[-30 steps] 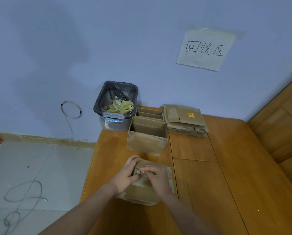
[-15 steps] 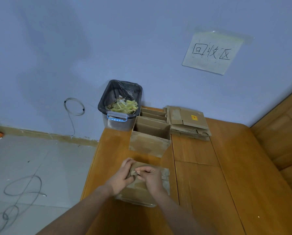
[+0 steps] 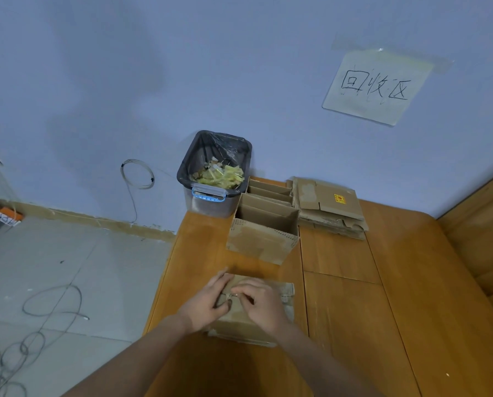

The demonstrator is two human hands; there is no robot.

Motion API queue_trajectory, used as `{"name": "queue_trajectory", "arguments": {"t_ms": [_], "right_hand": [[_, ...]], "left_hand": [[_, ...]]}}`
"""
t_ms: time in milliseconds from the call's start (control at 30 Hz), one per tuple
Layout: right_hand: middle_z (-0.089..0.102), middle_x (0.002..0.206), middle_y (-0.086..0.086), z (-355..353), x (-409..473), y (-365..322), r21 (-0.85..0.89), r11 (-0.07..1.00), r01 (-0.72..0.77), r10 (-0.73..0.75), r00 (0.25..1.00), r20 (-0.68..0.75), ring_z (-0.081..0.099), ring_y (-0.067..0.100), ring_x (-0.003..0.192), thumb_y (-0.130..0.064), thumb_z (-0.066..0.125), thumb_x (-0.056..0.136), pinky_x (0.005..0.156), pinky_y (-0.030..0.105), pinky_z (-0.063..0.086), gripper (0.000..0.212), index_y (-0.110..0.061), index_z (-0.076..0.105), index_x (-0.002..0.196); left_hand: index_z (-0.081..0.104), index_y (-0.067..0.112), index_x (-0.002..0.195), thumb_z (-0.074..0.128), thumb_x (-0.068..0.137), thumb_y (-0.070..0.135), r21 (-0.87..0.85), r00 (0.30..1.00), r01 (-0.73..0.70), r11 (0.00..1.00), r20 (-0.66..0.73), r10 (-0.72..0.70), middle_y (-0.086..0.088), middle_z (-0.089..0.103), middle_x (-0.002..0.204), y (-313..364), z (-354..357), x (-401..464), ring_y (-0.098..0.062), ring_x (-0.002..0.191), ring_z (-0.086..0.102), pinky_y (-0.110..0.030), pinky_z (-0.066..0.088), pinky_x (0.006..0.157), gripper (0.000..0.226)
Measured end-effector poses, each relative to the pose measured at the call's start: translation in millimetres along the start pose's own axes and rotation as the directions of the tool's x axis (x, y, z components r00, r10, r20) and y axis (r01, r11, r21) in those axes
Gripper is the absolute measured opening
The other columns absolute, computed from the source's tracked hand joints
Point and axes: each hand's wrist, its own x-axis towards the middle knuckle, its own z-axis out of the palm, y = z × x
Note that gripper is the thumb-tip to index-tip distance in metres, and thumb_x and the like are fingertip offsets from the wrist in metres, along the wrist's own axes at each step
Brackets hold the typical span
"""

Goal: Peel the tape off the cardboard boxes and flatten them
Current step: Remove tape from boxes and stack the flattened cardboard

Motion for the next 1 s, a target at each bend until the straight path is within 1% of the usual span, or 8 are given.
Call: {"name": "queue_trajectory", "arguments": {"t_ms": [100, 200, 333, 467, 667, 767, 900, 1000], "right_hand": [[0.067, 0.115, -0.008, -4, -9, 4, -0.053, 0.995, 0.079, -0.076, 0.996, 0.056, 0.056, 0.007, 0.112, -0.018, 0.051, 0.091, 0.099, 0.019, 0.04, 0.029, -0.02, 0.069, 0.114], [0.066, 0.118, -0.007, -7, -12, 7, -0.053, 0.994, 0.094, -0.088, 0.991, 0.099, 0.056, 0.008, 0.114, -0.035, 0.051, 0.094, 0.1, 0.022, 0.04, 0.032, -0.018, 0.069, 0.115], [0.071, 0.107, -0.003, -14, -12, 9, -0.02, 0.995, 0.094, -0.092, 0.992, 0.083, 0.064, 0.011, 0.103, -0.02, 0.062, 0.091, 0.092, 0.026, 0.049, 0.018, -0.012, 0.075, 0.101], [0.073, 0.105, -0.002, -17, -13, 12, 0.017, 0.996, 0.089, -0.091, 0.992, 0.083, 0.066, 0.01, 0.099, -0.017, 0.063, 0.089, 0.089, 0.024, 0.05, 0.016, -0.011, 0.076, 0.098], [0.073, 0.099, -0.001, -19, -10, 19, 0.145, 0.987, -0.062, 0.056, 0.997, 0.049, 0.066, 0.006, 0.095, -0.008, 0.069, 0.086, 0.088, 0.018, 0.049, 0.012, -0.009, 0.077, 0.094], [0.074, 0.095, 0.0, -21, -7, 17, 0.173, 0.98, -0.097, 0.087, 0.994, 0.067, 0.066, 0.005, 0.091, -0.006, 0.069, 0.085, 0.086, 0.014, 0.049, 0.01, -0.007, 0.077, 0.091], [0.072, 0.092, 0.003, -25, -4, 18, 0.196, 0.961, -0.196, 0.186, 0.98, 0.071, 0.066, 0.011, 0.086, -0.006, 0.068, 0.086, 0.081, 0.027, 0.052, 0.009, -0.005, 0.076, 0.089], [0.071, 0.09, 0.004, -24, -7, 14, 0.242, 0.936, -0.254, 0.243, 0.967, 0.074, 0.066, 0.014, 0.086, -0.005, 0.067, 0.087, 0.081, 0.033, 0.053, 0.007, -0.004, 0.073, 0.088]], "left_hand": [[0.011, 0.024, 0.154, 0.054, 0.094, 0.049, 0.004, 1.0, -0.013, 1.0, 0.005, 0.013, 0.017, -0.009, 0.157, -2, 5, -2, 0.003, 0.139, 0.006, -0.016, 0.015, 0.111, 0.078], [0.013, 0.025, 0.153, 0.052, 0.093, 0.053, -0.018, 1.0, -0.012, 1.0, -0.01, 0.012, 0.019, -0.007, 0.157, -4, 9, -3, 0.002, 0.141, 0.01, -0.015, 0.017, 0.11, 0.077], [0.017, 0.029, 0.152, 0.053, 0.094, 0.05, -0.065, 1.0, -0.003, 0.998, -0.015, 0.002, 0.019, -0.001, 0.158, -6, 12, -5, 0.001, 0.142, 0.014, -0.016, 0.018, 0.112, 0.071], [0.016, 0.031, 0.152, 0.052, 0.095, 0.05, -0.067, 1.0, 0.013, 0.998, 0.0, -0.013, 0.02, -0.001, 0.157, -7, 12, -5, 0.001, 0.142, 0.011, -0.019, 0.016, 0.114, 0.07], [0.016, 0.03, 0.152, 0.052, 0.095, 0.049, -0.05, 0.999, 0.036, 0.998, 0.017, -0.035, 0.021, -0.001, 0.154, -4, 10, -3, 0.001, 0.139, 0.012, -0.018, 0.017, 0.112, 0.071], [0.017, 0.029, 0.152, 0.053, 0.095, 0.047, -0.046, 0.999, 0.04, 0.998, 0.019, -0.039, 0.018, 0.001, 0.156, -4, 9, -2, -0.003, 0.141, 0.014, -0.021, 0.018, 0.114, 0.069], [0.019, 0.029, 0.152, 0.054, 0.096, 0.044, -0.036, 0.998, 0.057, 0.998, 0.026, -0.057, 0.014, 0.002, 0.159, -1, 9, -1, -0.007, 0.144, 0.015, -0.027, 0.02, 0.117, 0.068], [0.02, 0.029, 0.151, 0.054, 0.095, 0.043, -0.034, 0.998, 0.06, 0.998, 0.013, -0.059, 0.013, 0.003, 0.159, 3, 10, 0, -0.01, 0.144, 0.018, -0.032, 0.023, 0.117, 0.067]]}}
